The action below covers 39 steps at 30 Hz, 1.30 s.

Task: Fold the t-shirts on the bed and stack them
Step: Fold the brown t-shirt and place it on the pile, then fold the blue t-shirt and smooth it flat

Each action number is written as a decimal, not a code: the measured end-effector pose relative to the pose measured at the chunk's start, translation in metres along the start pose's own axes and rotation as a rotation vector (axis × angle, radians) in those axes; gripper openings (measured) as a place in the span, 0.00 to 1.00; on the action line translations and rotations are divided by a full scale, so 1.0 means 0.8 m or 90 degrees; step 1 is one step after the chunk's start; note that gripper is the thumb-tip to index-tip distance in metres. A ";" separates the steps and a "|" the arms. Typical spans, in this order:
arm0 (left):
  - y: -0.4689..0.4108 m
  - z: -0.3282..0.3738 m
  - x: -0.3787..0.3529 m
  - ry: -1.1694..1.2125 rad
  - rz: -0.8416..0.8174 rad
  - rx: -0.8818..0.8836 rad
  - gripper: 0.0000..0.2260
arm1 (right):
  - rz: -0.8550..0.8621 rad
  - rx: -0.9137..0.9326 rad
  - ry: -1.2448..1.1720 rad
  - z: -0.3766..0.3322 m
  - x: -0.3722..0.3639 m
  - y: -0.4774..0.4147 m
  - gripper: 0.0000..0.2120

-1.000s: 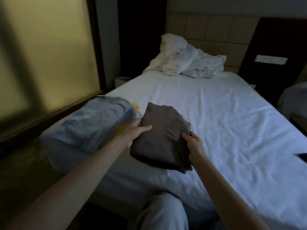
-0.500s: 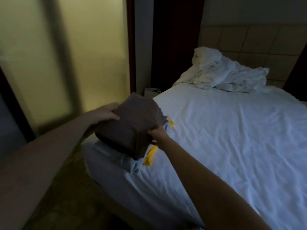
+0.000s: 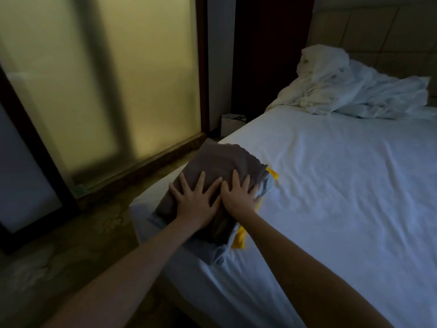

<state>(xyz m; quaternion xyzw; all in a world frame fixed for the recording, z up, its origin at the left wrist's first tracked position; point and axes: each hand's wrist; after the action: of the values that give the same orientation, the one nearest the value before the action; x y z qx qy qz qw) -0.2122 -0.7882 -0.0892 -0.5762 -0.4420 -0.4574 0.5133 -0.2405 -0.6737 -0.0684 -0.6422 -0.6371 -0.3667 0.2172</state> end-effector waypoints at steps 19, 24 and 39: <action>0.031 0.030 0.006 0.139 0.036 0.065 0.22 | 0.049 0.092 -0.022 0.027 0.004 0.003 0.25; 0.085 0.071 0.012 0.227 0.049 0.020 0.25 | 0.113 0.192 0.027 0.064 0.033 0.034 0.18; 0.113 0.301 0.067 0.528 -0.054 -0.237 0.18 | 0.232 0.108 0.040 0.296 0.229 0.153 0.11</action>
<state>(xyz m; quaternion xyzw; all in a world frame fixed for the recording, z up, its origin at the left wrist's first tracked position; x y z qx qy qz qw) -0.0957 -0.5535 -0.0665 -0.4081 -0.1327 -0.7418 0.5153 -0.0899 -0.3878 -0.0595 -0.7144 -0.5321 -0.2863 0.3530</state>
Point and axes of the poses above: each hand's wrist, its own y-axis away from the middle knuckle, its own x-axis out of the back of the hand, z = x × y, and after that the axes turned 9 degrees about -x, right-handed
